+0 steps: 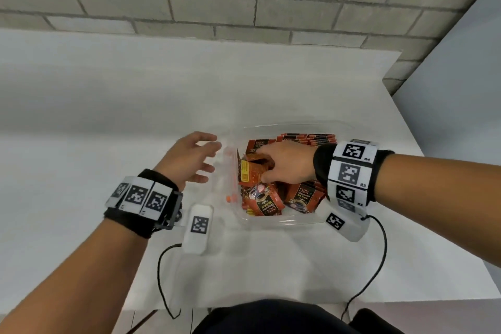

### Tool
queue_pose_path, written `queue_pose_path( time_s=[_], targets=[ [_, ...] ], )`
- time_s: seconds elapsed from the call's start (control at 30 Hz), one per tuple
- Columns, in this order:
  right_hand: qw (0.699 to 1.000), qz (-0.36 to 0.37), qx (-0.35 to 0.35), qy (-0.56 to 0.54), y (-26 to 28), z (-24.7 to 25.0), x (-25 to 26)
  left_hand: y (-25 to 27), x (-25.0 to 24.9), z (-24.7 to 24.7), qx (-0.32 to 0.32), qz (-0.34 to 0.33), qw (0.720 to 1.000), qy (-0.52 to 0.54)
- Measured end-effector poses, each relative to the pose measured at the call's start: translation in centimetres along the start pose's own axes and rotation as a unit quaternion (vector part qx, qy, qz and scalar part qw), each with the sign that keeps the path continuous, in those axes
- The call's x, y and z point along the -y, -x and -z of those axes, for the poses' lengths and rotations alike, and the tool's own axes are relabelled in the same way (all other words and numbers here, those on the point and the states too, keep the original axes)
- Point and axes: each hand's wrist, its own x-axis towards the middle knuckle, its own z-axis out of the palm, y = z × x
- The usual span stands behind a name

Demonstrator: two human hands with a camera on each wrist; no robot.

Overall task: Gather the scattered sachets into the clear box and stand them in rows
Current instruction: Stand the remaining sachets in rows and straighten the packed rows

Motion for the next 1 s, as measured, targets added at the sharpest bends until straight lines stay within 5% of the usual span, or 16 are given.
queue_pose_path(
  time_s=[0.6,1.0],
  targets=[
    [0.986,-0.032,0.073,0.149,-2.3,-1.6,2.1,-0.9,2.2,-1.6,0.056,0.010,0.995,0.081],
    [0.992,-0.025,0.072,0.100,-3.3,-1.5,2.2,-1.2,2.6,-1.6,0.060,0.014,0.992,0.114]
  ],
)
